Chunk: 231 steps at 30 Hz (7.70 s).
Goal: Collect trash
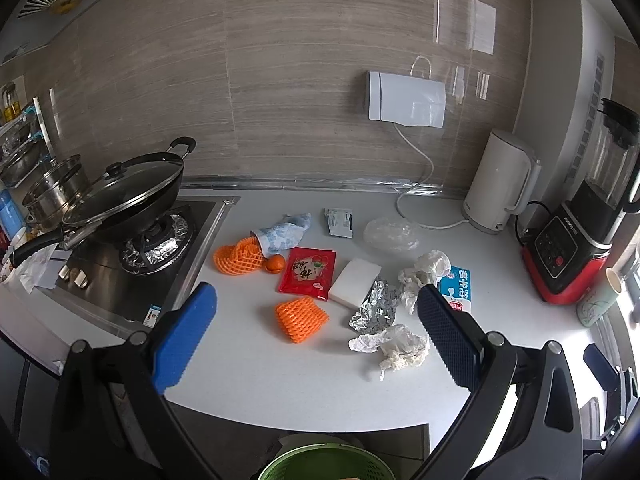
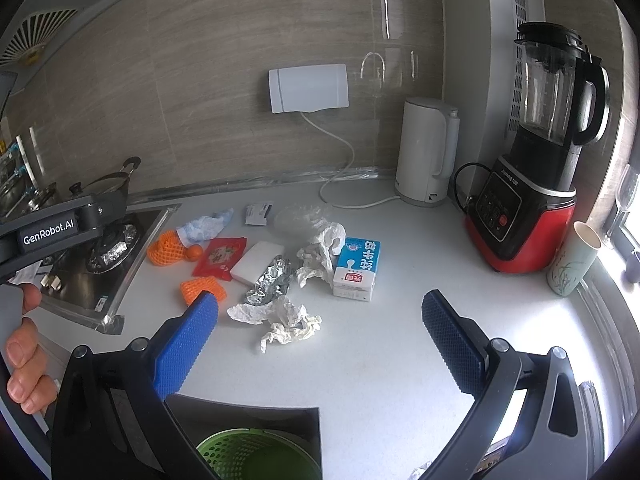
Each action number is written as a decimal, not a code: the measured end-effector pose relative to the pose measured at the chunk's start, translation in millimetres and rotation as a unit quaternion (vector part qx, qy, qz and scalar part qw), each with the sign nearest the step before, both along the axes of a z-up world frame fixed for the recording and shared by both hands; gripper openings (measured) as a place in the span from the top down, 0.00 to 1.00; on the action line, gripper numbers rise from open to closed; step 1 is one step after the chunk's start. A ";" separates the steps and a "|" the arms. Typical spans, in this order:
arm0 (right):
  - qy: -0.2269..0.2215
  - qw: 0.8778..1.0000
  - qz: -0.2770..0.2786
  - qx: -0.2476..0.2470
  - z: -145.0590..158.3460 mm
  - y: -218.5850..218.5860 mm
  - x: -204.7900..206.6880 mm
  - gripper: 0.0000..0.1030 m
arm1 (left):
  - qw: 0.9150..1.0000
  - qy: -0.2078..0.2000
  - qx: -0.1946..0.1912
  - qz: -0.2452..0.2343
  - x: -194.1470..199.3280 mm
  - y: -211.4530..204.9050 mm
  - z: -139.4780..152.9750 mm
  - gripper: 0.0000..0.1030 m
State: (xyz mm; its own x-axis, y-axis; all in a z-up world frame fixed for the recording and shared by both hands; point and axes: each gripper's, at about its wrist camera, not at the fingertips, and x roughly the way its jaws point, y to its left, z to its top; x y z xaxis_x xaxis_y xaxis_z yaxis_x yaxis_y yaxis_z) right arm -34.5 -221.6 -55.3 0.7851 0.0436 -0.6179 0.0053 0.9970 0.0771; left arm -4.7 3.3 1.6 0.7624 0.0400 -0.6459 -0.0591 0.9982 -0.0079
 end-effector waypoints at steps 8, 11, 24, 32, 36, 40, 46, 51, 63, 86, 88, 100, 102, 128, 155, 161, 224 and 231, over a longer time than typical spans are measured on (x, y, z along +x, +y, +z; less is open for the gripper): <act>0.003 1.000 0.000 -0.001 -0.9 -2.5 1.5 0.02 | 1.000 0.001 0.001 0.000 1.3 -1.1 0.5 0.06; 0.004 1.000 0.000 0.000 -1.1 -3.3 2.1 0.02 | 1.000 0.002 0.003 0.001 1.8 -2.2 -0.1 0.06; 0.004 1.000 0.002 0.000 -1.7 -2.9 2.1 0.02 | 1.000 0.003 0.009 0.003 2.9 -5.6 -2.3 0.06; 0.002 1.000 0.003 -0.002 0.1 -1.4 1.5 0.02 | 1.000 0.004 0.012 0.002 1.6 -5.8 -3.6 0.06; 0.002 1.000 0.003 -0.002 0.3 -1.4 1.4 0.02 | 1.000 0.003 0.010 0.001 1.2 -6.0 -3.8 0.06; 0.002 1.000 0.003 -0.002 0.1 -1.5 0.9 0.02 | 1.000 0.004 0.011 0.002 1.3 -4.2 -3.9 0.06; 0.002 1.000 0.004 -0.001 0.5 -1.4 0.7 0.02 | 1.000 0.003 0.012 0.002 0.8 -3.7 -4.9 0.06; 0.004 1.000 0.005 0.001 0.5 0.1 1.3 0.02 | 1.000 0.006 0.011 0.002 2.1 -2.3 -6.1 0.06; 0.000 1.000 0.016 0.016 -11.9 7.8 8.4 0.02 | 0.999 0.008 0.027 -0.015 12.5 5.7 -22.5 0.06; 0.055 0.998 0.014 0.003 -119.7 40.4 63.3 0.02 | 0.992 0.034 0.035 -0.118 64.4 58.9 -141.9 0.06; 0.061 0.998 0.016 0.006 -128.7 41.7 69.6 0.02 | 0.990 0.047 0.026 -0.131 75.9 62.3 -154.9 0.06; 0.101 0.994 0.017 0.036 -176.5 42.2 113.9 0.02 | 0.973 0.114 0.020 -0.202 133.7 41.5 -224.8 0.24; 0.103 0.994 0.017 0.037 -181.5 43.5 121.0 0.02 | 0.970 0.124 0.019 -0.206 140.2 39.9 -234.3 0.31; 0.118 0.989 0.050 0.078 -178.9 44.3 116.4 0.86 | 0.965 0.106 -0.008 -0.240 101.5 63.4 -192.0 0.72; 0.132 0.978 0.141 0.083 -149.5 23.9 -82.0 0.86 | 0.909 0.247 0.013 -0.335 -119.7 28.8 -250.2 0.41; 0.131 0.976 0.154 0.081 -150.5 27.3 -89.8 0.86 | 0.915 0.245 0.006 -0.322 -119.6 33.4 -246.4 0.25; 0.059 0.996 0.063 0.020 -92.8 73.4 122.2 0.03 | 0.982 0.055 0.021 -0.177 185.5 110.0 -133.9 0.10; 0.067 0.997 0.010 0.024 -100.3 68.1 153.5 0.03 | 0.970 0.076 0.052 -0.226 277.6 81.8 -165.1 0.10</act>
State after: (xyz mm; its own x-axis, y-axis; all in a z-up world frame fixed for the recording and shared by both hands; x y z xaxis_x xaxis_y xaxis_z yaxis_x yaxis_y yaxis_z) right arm 119.0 -153.5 -155.6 0.6939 0.0908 -0.7143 -0.0011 0.9922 0.1250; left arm 273.0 85.2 -163.5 0.6131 -0.2050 -0.7629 0.3921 0.9174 0.0686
